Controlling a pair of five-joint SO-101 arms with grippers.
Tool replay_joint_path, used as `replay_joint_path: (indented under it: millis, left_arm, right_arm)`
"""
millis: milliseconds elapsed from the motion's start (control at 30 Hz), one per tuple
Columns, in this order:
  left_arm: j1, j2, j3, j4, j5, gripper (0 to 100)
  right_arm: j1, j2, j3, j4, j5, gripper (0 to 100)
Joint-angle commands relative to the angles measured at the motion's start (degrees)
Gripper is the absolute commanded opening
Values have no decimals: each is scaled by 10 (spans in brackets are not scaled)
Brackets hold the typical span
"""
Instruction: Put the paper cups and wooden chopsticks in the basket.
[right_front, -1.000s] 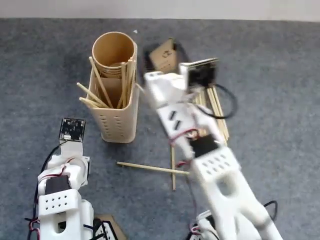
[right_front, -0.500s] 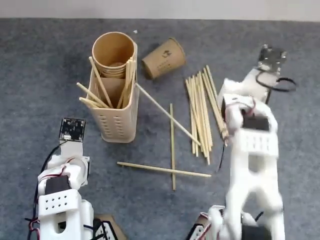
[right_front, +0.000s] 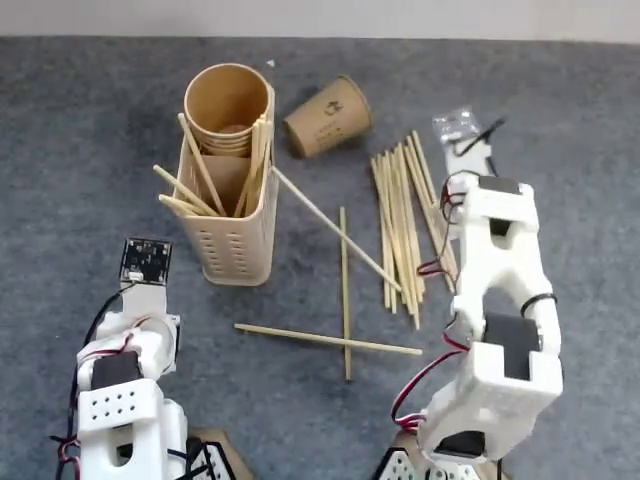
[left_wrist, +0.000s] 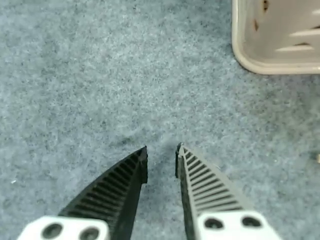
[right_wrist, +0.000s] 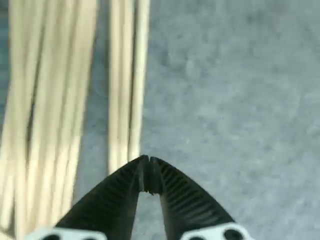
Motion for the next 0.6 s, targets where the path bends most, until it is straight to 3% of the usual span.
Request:
replay_joint_path:
  millis: [0, 133, 567]
  left_arm:
    - [7, -7, -4, -9, 1, 126]
    - [7, -7, -4, -9, 1, 126]
    - [6, -7, -4, -9, 1, 126]
  right_arm:
    - [-11, -7, -21, 6, 15, 74]
    - [-19, -9, -9, 6, 16, 178]
    - [-29, 34, 30, -12, 17, 176]
